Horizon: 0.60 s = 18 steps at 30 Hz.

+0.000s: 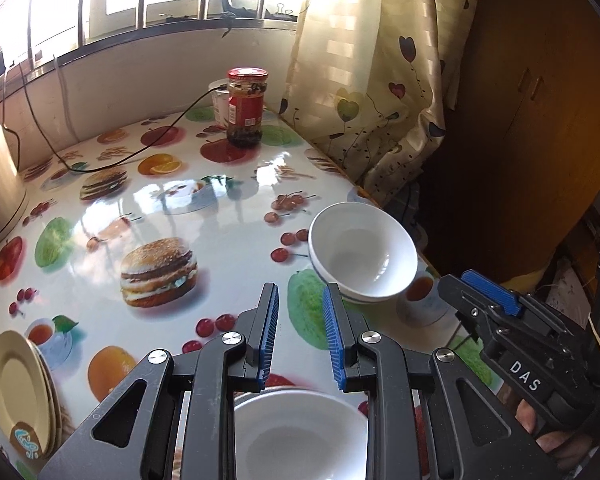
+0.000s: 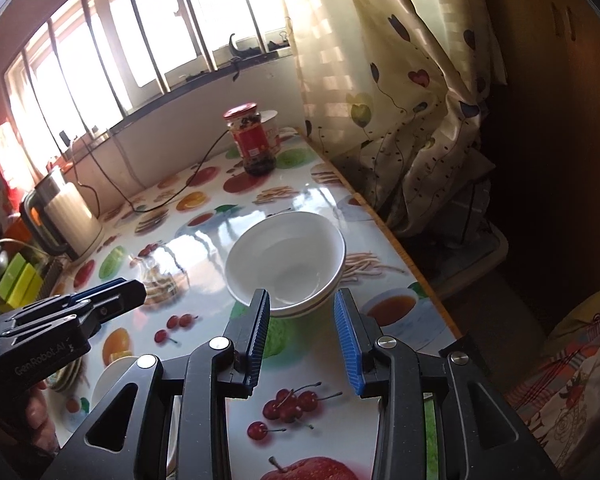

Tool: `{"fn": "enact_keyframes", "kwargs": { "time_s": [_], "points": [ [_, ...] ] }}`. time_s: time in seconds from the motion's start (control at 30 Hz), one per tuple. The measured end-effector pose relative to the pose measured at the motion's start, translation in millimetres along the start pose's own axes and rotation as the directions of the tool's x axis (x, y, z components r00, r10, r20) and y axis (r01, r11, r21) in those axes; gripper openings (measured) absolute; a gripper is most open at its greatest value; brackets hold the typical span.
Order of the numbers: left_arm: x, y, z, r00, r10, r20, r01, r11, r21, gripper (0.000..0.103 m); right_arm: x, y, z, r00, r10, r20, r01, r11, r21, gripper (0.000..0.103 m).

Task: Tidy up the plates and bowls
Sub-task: 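Move both grippers to the blue-banded white bowl and close on its rim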

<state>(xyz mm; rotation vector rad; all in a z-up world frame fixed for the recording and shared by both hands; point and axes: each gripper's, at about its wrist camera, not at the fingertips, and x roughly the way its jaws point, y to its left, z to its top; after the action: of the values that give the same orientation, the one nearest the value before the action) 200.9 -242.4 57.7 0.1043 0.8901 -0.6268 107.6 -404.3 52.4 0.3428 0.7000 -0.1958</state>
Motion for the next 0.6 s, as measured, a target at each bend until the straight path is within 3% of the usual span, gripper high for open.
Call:
{"fn": "enact_keyframes", "kwargs": {
  "time_s": [0.17,0.5,0.6],
  "points": [
    [18.2,-5.6,7.6,0.999,-0.017,-0.033,0.017,1.000,0.008,0.024,12.5,-8.5,4.9,1.000,-0.016,-0.015,0.016,1.000,0.001,0.033],
    [48.0,-14.6,26.9,0.997,0.043,-0.063,-0.040,0.997,0.060,0.024,40.3,-24.0,18.8,0.999,-0.025,-0.042,0.026,1.000,0.015,0.033],
    [60.0,-13.4,29.9,0.995,0.030,-0.095,-0.027,0.999,0.034,0.024,48.6,-25.3,21.5,0.999,-0.022,-0.050,0.023,1.000,0.016,0.033]
  ]
}}
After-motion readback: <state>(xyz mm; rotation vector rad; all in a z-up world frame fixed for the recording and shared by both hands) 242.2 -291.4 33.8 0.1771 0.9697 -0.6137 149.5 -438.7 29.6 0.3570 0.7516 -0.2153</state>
